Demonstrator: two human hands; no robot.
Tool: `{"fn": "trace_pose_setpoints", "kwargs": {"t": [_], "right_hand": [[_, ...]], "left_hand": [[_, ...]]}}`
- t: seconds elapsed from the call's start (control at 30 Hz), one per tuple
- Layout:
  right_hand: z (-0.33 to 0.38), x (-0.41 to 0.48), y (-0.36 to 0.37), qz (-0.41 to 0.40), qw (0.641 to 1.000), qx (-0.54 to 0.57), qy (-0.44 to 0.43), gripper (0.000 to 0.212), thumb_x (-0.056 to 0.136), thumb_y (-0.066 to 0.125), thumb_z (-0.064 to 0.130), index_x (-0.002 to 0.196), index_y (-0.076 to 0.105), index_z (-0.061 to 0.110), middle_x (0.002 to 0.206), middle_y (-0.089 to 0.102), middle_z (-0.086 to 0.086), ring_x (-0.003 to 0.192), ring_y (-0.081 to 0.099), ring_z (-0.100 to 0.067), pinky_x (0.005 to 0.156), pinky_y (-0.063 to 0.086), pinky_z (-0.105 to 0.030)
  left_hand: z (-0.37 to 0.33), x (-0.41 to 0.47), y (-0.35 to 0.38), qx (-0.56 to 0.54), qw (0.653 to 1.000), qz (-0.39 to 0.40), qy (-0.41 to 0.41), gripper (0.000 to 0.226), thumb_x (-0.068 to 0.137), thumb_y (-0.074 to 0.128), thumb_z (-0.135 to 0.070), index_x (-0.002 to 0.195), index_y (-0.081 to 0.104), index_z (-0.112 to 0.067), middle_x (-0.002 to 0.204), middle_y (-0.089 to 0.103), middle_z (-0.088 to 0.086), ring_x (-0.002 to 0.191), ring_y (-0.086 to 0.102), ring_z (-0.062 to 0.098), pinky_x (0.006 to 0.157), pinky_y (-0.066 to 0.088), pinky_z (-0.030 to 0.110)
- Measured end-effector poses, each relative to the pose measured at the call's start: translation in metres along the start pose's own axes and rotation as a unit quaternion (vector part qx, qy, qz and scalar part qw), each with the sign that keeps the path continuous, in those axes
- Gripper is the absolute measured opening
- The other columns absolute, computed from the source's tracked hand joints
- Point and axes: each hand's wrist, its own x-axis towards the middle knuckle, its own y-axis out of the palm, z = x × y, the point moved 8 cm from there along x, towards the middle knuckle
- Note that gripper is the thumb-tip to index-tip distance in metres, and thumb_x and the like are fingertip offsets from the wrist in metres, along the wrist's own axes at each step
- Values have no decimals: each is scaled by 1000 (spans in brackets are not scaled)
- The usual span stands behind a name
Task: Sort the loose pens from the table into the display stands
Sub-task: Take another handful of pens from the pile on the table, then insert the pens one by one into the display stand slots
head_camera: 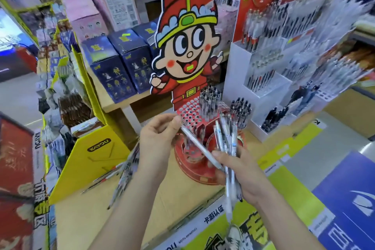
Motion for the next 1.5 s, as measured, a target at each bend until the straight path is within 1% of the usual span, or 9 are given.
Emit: {"fn": "trace_pose_setpoints", "kwargs": {"t": [0.17, 0.3, 0.47, 0.63, 0.87, 1.03, 1.2, 1.33, 1.5], "right_hand": [[33, 17, -57, -6, 1000, -2, -15, 18, 70, 77, 17, 79, 63, 10, 64, 57, -14, 45, 49, -18, 43, 45, -26], [47, 33, -83, 6, 1000, 7, 1, 19, 69, 77, 19, 79, 62, 12, 61, 54, -12, 45, 49, -19, 46, 47, -28], [55, 42, -93, 58, 998, -1, 25, 26, 66, 75, 15, 83, 59, 6, 60, 56, -9, 45, 49, -17, 43, 46, -25], [52, 49, -96, 88, 996, -20, 18, 17, 71, 78, 9, 73, 62, 16, 63, 52, -20, 46, 46, -22, 44, 42, -29], [42, 59, -101, 56, 991, 93, 78, 11, 81, 65, 4, 89, 57, 4, 64, 60, -15, 39, 42, -16, 37, 37, -23], [51, 56, -107, 77, 991, 91, 65, 33, 78, 69, 8, 106, 56, -5, 61, 59, -10, 38, 42, -14, 41, 35, -21], [73, 57, -137, 21, 994, 104, 28, 49, 62, 89, 17, 95, 57, 1, 60, 55, -10, 38, 39, -12, 37, 34, -20], [98, 54, -178, -42, 987, 151, -25, 17, 72, 67, 15, 76, 51, 10, 52, 42, 0, 34, 31, -7, 34, 26, -17], [132, 58, -264, -122, 974, 176, -69, 17, 77, 61, 16, 71, 46, 10, 51, 40, 0, 32, 29, -6, 32, 26, -16]], "left_hand": [[5, 5, 42, -38, 997, 39, -56, 6, 76, 68, -18, 76, 73, -13, 76, 68, 10, 64, 64, 16, 59, 54, 21], [6, 6, 60, -63, 997, 1, -49, 11, 74, 66, -16, 72, 77, -13, 75, 70, 8, 65, 65, 14, 60, 55, 19], [7, 3, 70, -41, 998, -54, -12, 19, 92, 57, -9, 83, 73, -10, 82, 69, 13, 73, 65, 20, 65, 56, 26], [9, -1, 78, -35, 999, -29, -20, 16, 80, 66, -18, 91, 70, -7, 84, 70, 16, 68, 66, 21, 61, 55, 26], [-4, 12, 73, 23, 997, -56, 39, 9, 82, 64, -14, 84, 73, -12, 75, 71, 13, 65, 66, 20, 59, 54, 23], [-19, 23, 93, 49, 996, -2, 68, 12, 87, 60, -12, 91, 71, -13, 83, 74, 7, 73, 68, 17, 64, 54, 22], [-39, 27, 134, 60, 991, 55, 109, 12, 87, 61, -9, 91, 71, -14, 85, 74, 7, 78, 70, 22, 72, 58, 30], [-59, 26, 178, 77, 983, 69, 150, 6, 80, 70, -9, 83, 73, -14, 72, 72, 2, 67, 67, 12, 65, 55, 20], [-67, 38, 256, 75, 973, 100, 192, 9, 76, 73, -2, 81, 72, -9, 68, 71, 0, 64, 68, 14, 65, 58, 25]]}}
